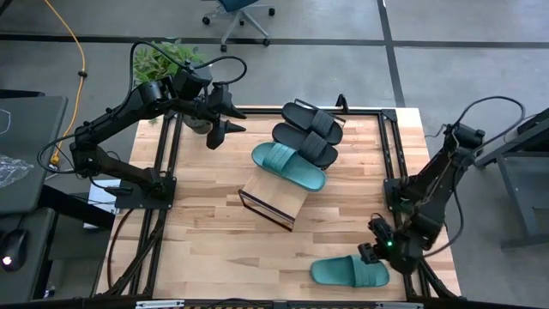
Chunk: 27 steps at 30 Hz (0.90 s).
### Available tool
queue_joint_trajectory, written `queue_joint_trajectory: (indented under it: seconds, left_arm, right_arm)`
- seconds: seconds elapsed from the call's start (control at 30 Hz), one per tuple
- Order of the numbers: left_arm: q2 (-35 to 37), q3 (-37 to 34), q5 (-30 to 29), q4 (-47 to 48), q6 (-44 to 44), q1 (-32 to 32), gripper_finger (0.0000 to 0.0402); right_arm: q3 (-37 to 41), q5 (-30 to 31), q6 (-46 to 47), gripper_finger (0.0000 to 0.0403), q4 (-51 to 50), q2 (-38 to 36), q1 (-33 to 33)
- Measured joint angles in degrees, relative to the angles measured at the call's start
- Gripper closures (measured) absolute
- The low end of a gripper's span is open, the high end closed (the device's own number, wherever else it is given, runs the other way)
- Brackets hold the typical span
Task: Pick and place slides into the shelf
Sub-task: Put the green slipper on the shelf
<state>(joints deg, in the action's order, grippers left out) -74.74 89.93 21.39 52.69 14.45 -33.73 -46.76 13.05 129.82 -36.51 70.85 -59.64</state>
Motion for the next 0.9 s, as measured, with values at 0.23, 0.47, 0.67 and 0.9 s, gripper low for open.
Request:
queue_joint_trajectory:
  seconds: [0.23, 0.47, 0.67, 0.9]
  left_arm:
    - [0.00, 0.00, 0.69, 0.00, -1.28, 0.01, 0.0228]
    - [0.00, 0.00, 3.06, 1.94, -1.28, 0.01, 0.0228]
    - [0.00, 0.00, 3.04, 1.99, -1.19, 0.01, 0.0228]
    - [0.00, 0.00, 3.04, 1.99, -1.15, 0.01, 0.0228]
  right_arm:
    - [0.00, -10.09, -14.61, 0.0231, 2.83, 0.00, 9.25]
    - [0.00, -16.42, -29.75, 0.0231, 4.74, 0.00, 16.81]
    - [0.00, -28.04, -44.81, 0.0231, 4.83, 0.00, 22.04]
    - [0.00, -36.18, -59.29, 0.0231, 4.09, 0.02, 27.73]
